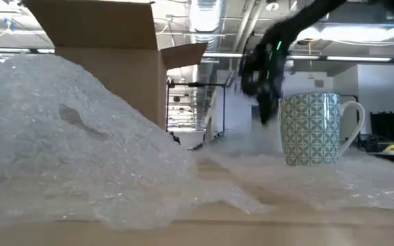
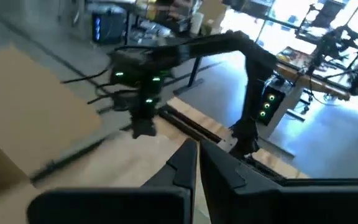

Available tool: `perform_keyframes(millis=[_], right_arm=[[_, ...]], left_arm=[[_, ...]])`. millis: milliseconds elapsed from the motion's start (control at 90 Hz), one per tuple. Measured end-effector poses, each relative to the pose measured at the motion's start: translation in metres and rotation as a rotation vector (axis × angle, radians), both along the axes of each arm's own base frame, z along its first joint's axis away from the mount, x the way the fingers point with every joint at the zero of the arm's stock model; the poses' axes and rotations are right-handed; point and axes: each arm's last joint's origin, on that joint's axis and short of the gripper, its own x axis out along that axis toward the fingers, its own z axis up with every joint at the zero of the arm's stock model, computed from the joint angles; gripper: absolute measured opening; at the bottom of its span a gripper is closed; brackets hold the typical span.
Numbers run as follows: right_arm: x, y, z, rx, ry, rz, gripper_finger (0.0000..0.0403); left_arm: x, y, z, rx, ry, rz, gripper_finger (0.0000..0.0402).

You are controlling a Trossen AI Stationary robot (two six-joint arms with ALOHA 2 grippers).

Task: Wrap mug
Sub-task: Wrap the green mug with bubble wrap

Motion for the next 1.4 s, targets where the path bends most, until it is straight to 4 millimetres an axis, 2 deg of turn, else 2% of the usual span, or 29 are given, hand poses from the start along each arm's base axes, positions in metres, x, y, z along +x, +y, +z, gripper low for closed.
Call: perform_keyframes(millis=[144,200,278,378,467,656,789,1000,1078,1178,1400], right_arm=[[-0.013,0.051,0.065,-0.11,-0.144,-0.043,0.0],[-0.019,0.074,0.082,-0.126,-0.183,-0.02,0.0],[-0.024,0.106,0.094,-0.124,-0.218,0.023,0.0],[-0.031,0.148,0.098,-0.125,-0.237,0.066,0.0],[-0.038,0.181,0.09,-0.098,-0.229,0.096,0.0],[-0.048,0.236,0.052,-0.054,-0.137,0.176,0.0],[-0.057,0.267,0.043,-0.051,-0.121,0.247,0.0],[-0.074,0.3,0.05,-0.026,-0.169,0.321,0.0],[-0.082,0.311,0.047,-0.015,-0.162,0.367,0.0],[-0.09,0.325,0.033,-0.014,-0.124,0.431,0.0],[-0.104,0.342,-0.018,-0.012,-0.051,0.487,0.0]], left_arm=[[-0.021,0.011,0.012,0.068,0.013,-0.017,0.0],[-0.026,0.014,0.014,0.092,0.025,-0.017,0.0],[-0.028,0.017,0.015,0.123,0.046,-0.018,0.0],[-0.03,0.018,0.016,0.164,0.072,-0.028,0.0],[-0.029,0.018,0.016,0.192,0.093,-0.044,0.0],[-0.02,0.015,0.011,0.204,0.124,-0.071,0.0],[-0.01,0.012,0.006,0.19,0.132,-0.081,0.0],[0.018,0.004,-0.004,0.152,0.109,-0.068,0.0],[0.029,0.001,-0.007,0.144,0.092,-0.066,0.0],[0.046,-0.002,-0.012,0.132,0.073,-0.067,0.0],[0.069,-0.006,-0.023,0.083,0.039,-0.055,0.0]])
